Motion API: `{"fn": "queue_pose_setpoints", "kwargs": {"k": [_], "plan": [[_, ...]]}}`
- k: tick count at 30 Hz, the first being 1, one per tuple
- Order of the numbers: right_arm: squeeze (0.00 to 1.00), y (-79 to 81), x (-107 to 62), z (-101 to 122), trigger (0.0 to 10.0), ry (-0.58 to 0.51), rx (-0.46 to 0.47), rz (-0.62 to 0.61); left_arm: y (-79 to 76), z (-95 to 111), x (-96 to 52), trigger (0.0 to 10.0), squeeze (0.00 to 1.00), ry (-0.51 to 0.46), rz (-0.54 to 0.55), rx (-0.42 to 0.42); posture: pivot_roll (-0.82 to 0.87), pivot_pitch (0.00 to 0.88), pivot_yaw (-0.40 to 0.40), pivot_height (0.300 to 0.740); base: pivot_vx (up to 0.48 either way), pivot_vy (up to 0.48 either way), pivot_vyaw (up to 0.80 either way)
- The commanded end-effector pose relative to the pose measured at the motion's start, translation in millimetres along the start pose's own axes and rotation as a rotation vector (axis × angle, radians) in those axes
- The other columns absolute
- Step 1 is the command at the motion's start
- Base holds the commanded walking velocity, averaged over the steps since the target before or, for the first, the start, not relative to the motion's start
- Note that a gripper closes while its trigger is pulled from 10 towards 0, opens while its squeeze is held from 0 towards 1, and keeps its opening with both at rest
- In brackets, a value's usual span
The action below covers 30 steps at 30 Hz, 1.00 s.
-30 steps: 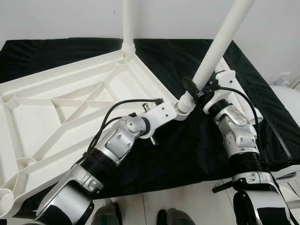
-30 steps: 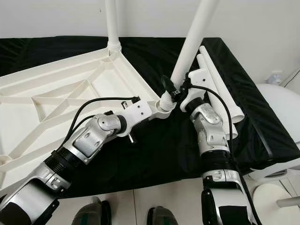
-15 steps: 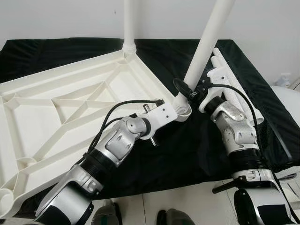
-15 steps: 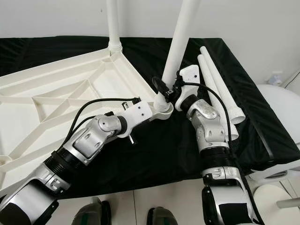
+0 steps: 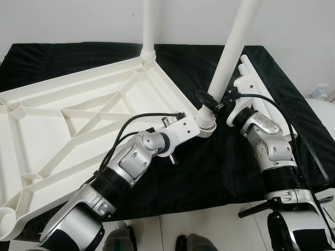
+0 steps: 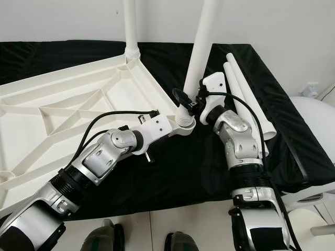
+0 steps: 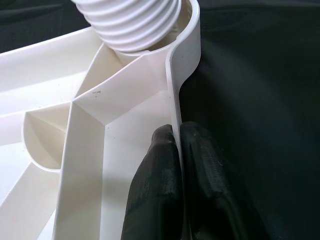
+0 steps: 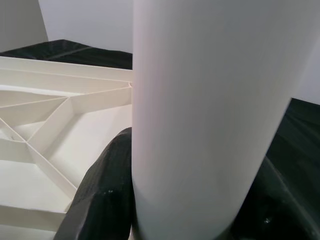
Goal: Building children table
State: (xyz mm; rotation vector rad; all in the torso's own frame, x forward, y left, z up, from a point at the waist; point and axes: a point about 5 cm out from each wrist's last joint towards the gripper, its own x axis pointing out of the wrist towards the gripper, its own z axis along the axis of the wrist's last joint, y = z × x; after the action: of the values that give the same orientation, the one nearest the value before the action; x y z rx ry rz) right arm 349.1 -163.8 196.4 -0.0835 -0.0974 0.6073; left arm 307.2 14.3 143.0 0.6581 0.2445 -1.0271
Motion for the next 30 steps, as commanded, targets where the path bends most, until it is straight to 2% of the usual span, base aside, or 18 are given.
{"fn": "queue_pose_setpoints", "kwargs": {"k": [1,7,15,22,30], "plan": [[0.00,-3.2,-9.4,-22.6,10.0,0.113,0.026,-0.026,-9.0,-14.4,1.9,10.0,0.00,0.074,-0.082,0.007,-0.02,0.063,-0.040,0.740,0.000,0.000,0.00],[0.00,-3.9,-13.3,-24.3,10.0,0.119,0.027,-0.033,-8.7,-14.3,1.4,10.0,0.00,0.074,-0.080,0.009,-0.02,0.069,-0.039,0.740,0.000,0.000,0.00],[0.00,5.4,-17.7,-25.2,10.0,0.097,0.057,-0.010,-6.1,-14.1,1.4,10.0,0.00,0.075,-0.067,0.019,-0.02,0.078,-0.035,0.740,0.000,0.000,0.00],[0.00,5.7,-29.1,-28.8,10.0,0.105,0.078,-0.026,-5.1,-13.0,1.8,10.0,0.00,0.071,-0.063,0.018,-0.03,0.085,-0.031,0.740,0.000,0.000,0.00],[0.00,7.1,-31.5,-26.4,10.0,0.097,0.083,-0.029,-5.1,-11.4,2.5,10.0,0.00,0.067,-0.068,0.022,-0.04,0.088,-0.028,0.740,0.000,0.000,0.00]]}}
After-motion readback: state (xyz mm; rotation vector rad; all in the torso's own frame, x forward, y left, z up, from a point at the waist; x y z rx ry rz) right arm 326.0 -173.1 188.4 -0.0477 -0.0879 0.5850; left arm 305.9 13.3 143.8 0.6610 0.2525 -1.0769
